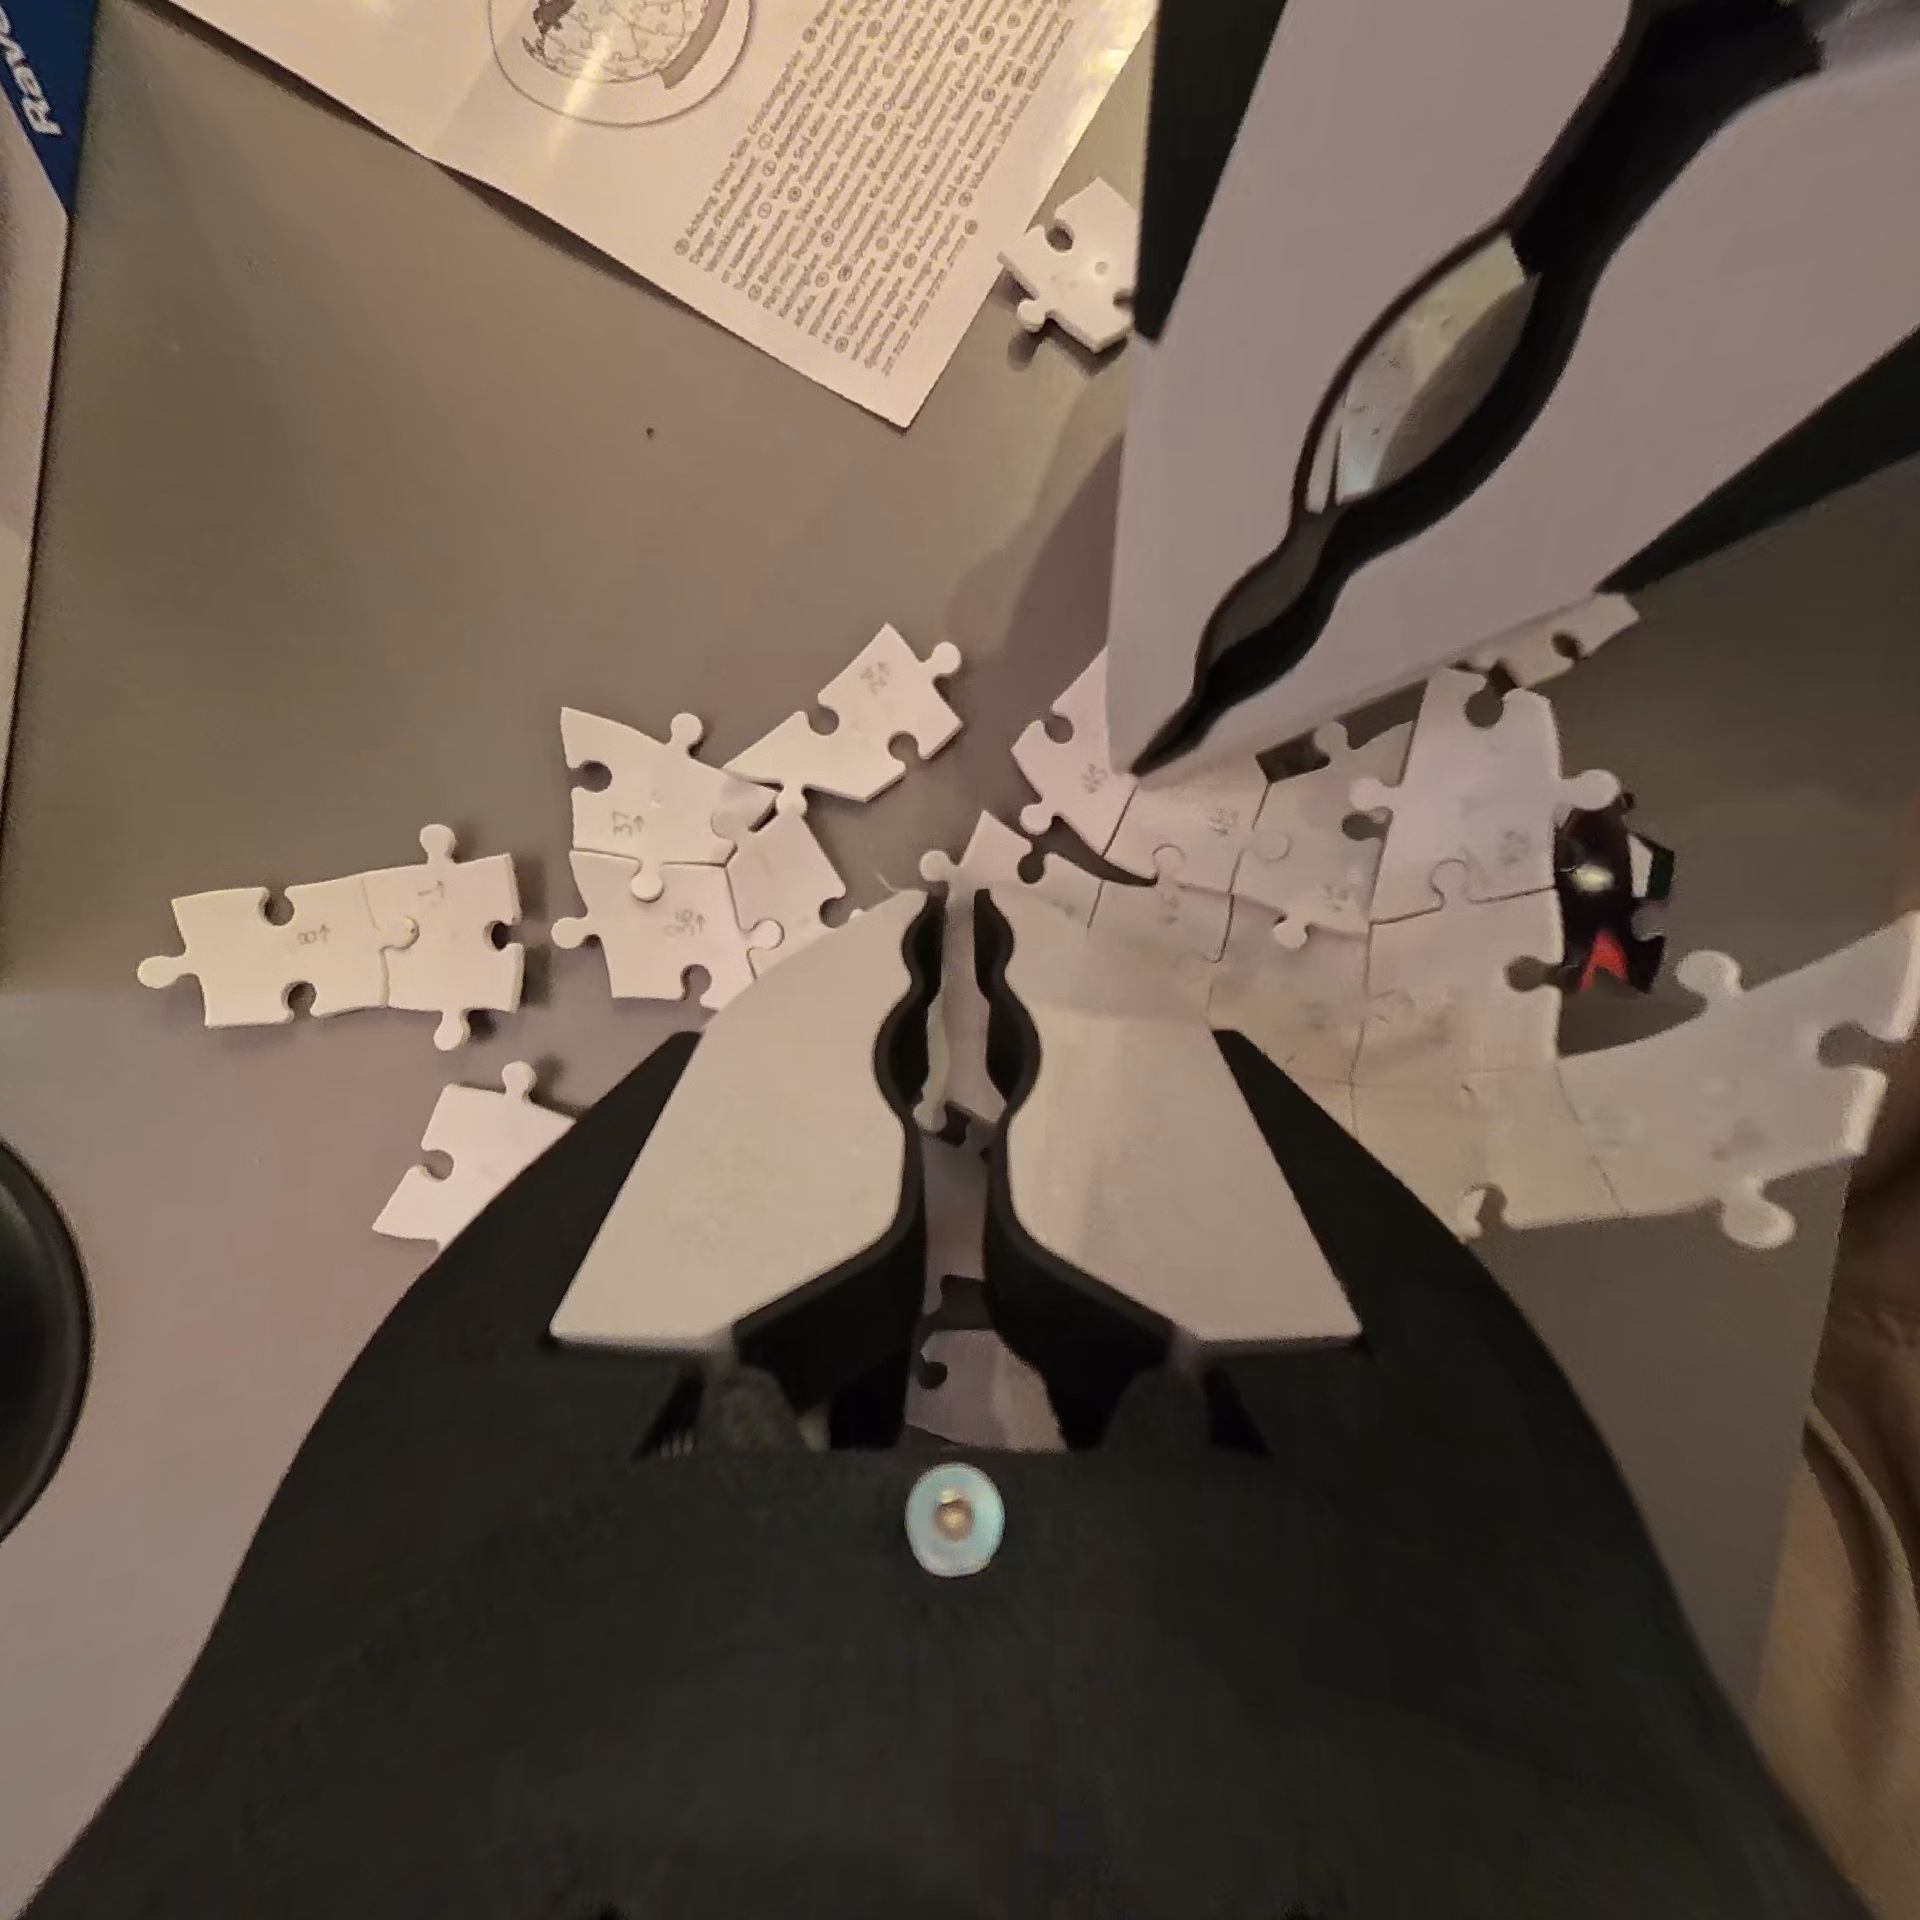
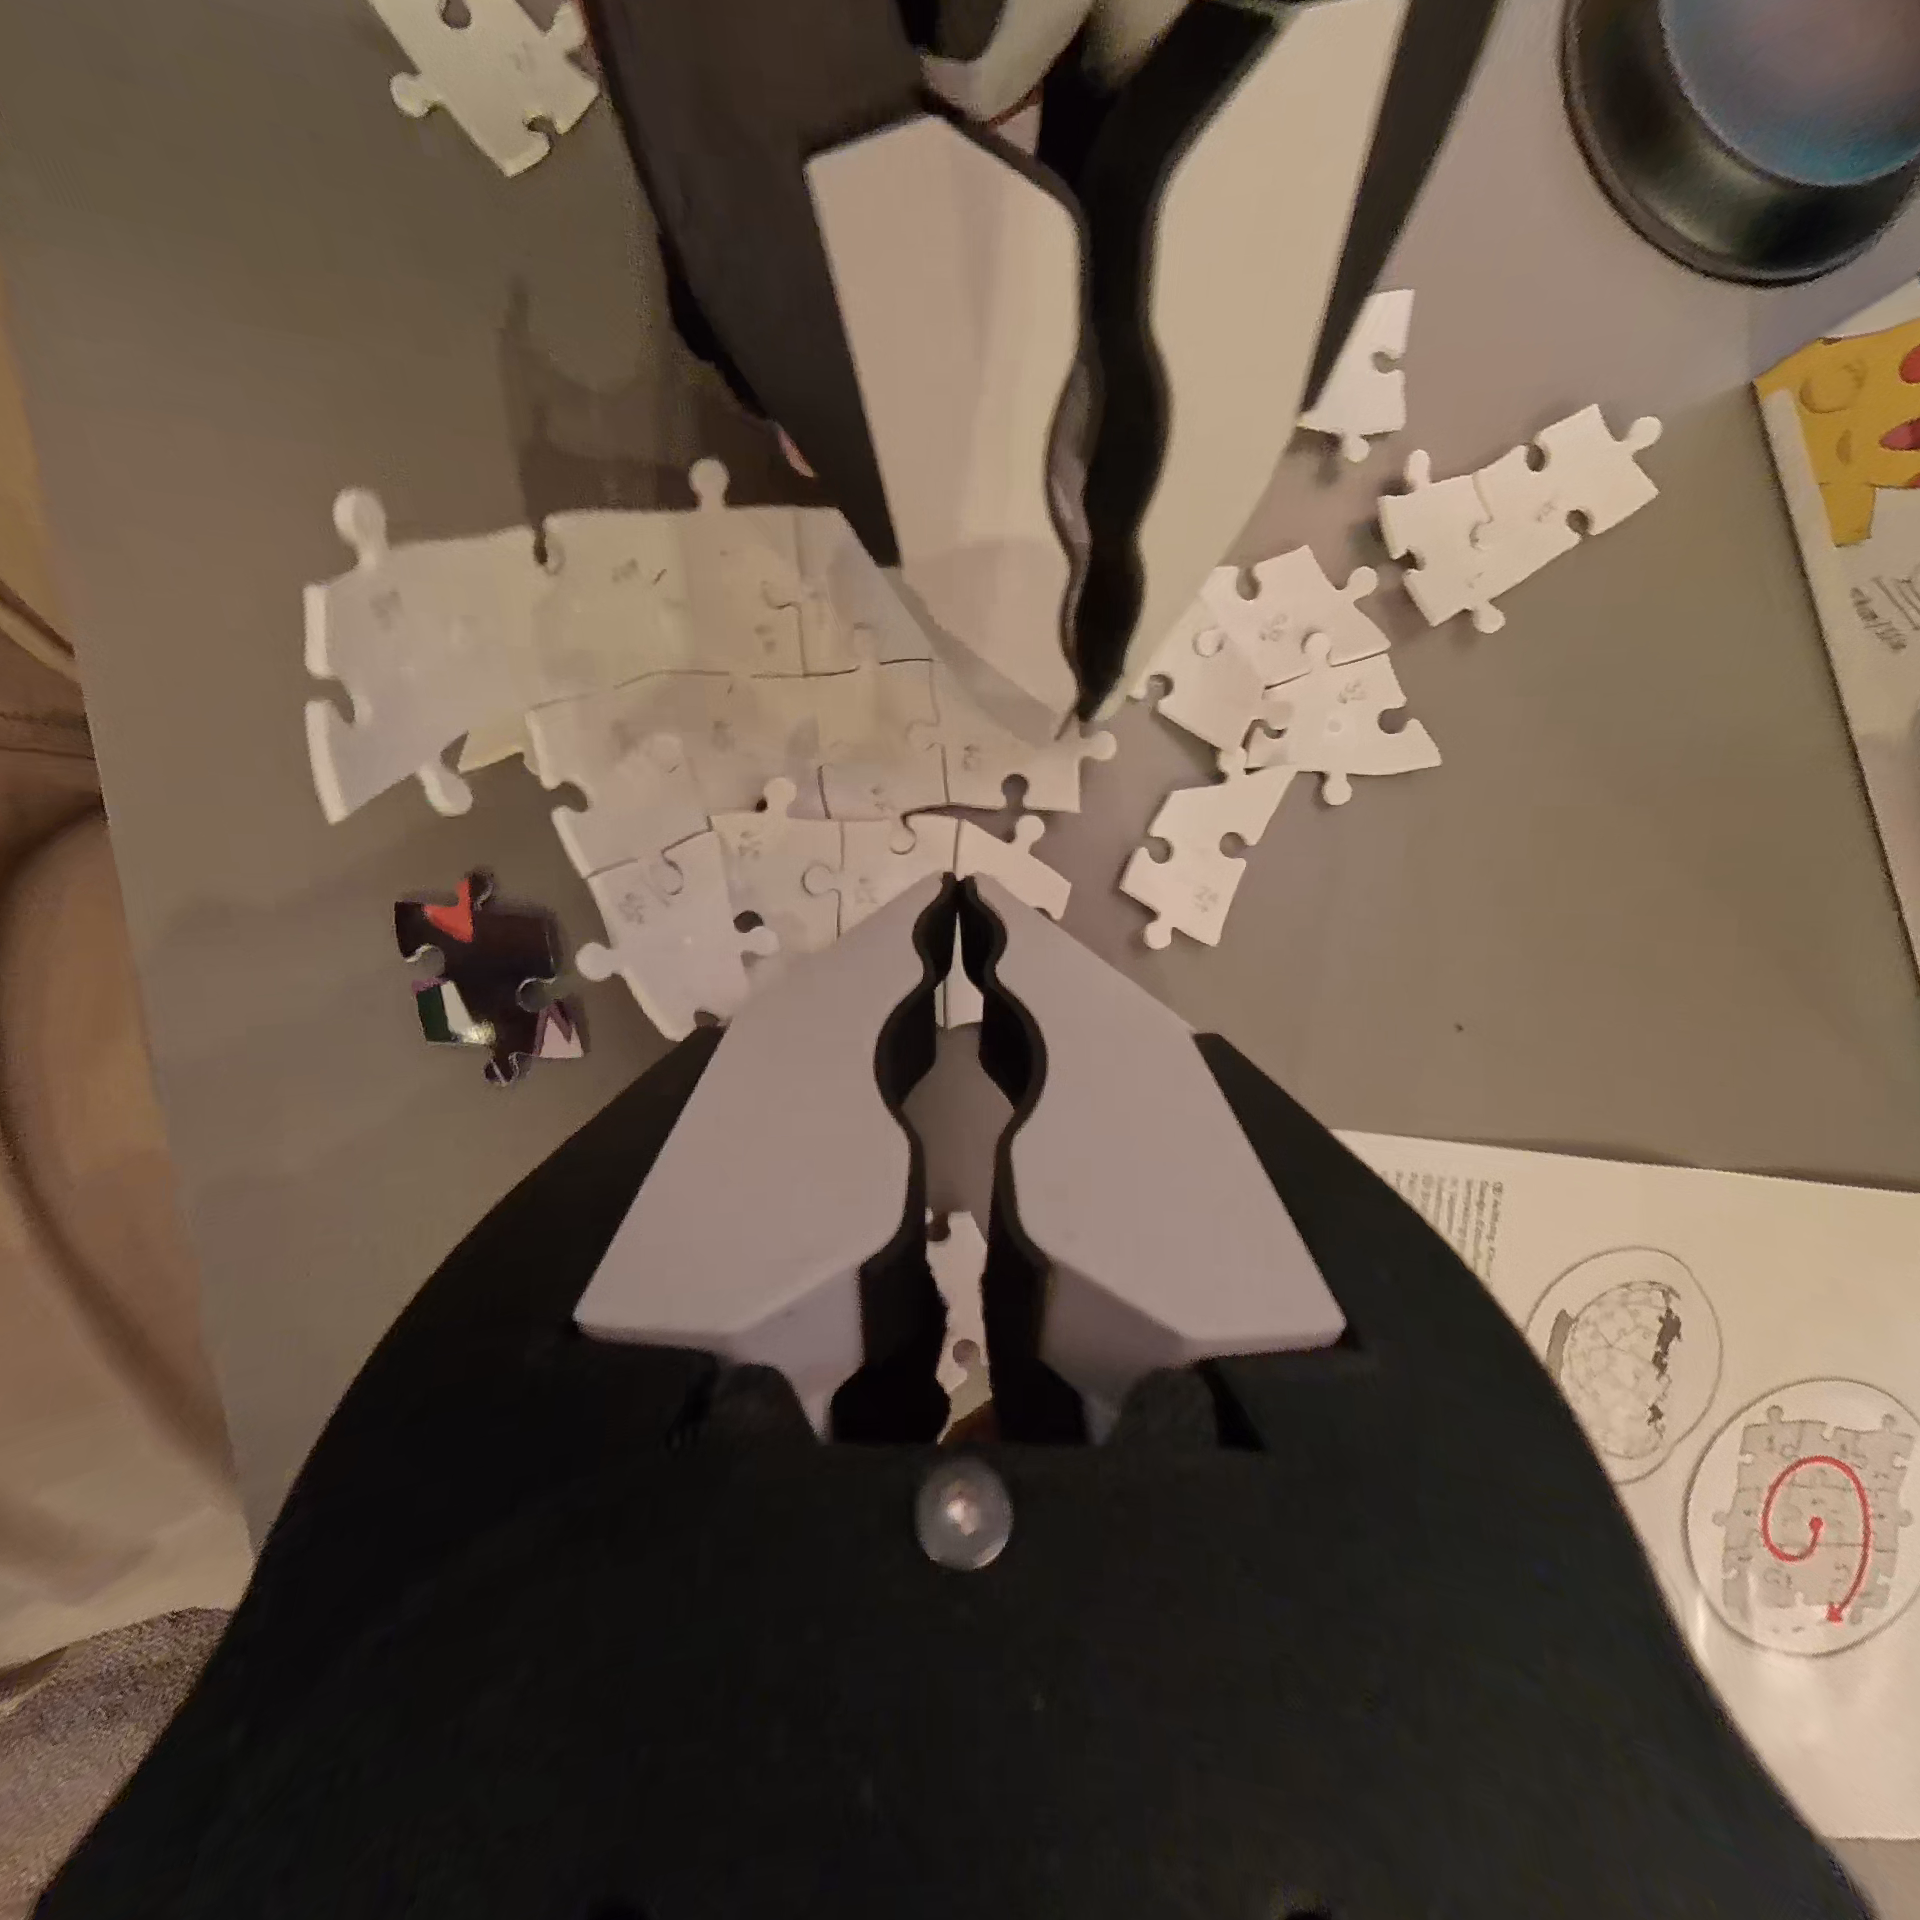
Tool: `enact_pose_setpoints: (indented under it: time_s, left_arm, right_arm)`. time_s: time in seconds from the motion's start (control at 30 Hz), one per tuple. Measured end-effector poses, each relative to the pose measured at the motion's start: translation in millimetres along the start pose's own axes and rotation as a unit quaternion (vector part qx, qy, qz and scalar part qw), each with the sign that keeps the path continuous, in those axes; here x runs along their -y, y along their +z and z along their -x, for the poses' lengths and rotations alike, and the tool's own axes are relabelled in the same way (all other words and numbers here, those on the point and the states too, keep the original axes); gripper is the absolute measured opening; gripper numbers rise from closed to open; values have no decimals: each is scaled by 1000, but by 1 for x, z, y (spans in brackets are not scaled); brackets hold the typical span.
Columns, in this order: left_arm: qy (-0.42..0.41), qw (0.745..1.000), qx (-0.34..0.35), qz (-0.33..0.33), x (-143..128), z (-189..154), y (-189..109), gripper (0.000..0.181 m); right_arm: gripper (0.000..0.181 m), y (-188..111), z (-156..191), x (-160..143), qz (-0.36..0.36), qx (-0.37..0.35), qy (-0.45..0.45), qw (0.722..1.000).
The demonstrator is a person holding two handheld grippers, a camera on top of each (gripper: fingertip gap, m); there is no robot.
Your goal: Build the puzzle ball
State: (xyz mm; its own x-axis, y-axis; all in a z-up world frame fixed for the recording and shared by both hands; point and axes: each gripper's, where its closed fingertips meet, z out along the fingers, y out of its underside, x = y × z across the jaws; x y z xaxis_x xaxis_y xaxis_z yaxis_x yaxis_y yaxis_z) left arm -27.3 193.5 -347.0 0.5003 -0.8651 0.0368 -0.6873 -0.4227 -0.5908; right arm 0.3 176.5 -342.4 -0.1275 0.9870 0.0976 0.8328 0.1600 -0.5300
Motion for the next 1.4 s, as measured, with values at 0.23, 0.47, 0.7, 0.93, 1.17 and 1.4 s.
enact_pose_setpoints:
  time_s: [0.23,0.47,0.7,0.93,1.17,1.4]
  left_arm:
    - [0,1000,0,-1,1,-1,2,5]
    - [-2,1000,1,-2,1,-1,2,5]
    - [0,1000,1,-2,1,0,2,5]
    - [-8,1000,-4,-9,1,0,-12,9]
    - [-32,999,6,-8,-3,1,-27,14]
    - [-121,992,-14,21,-21,-10,-45,37]
  right_arm:
    - [5,-1,-10,-14,22,-4,44,999]
    - [0,2,-10,-11,21,-14,26,999]
    - [0,4,-7,-6,14,-13,24,1000]
    - [0,-4,-2,3,-7,-4,18,1000]
    - [0,-1,30,8,1,63,-18,998]
    - [0,3,28,2,9,64,-5,998]
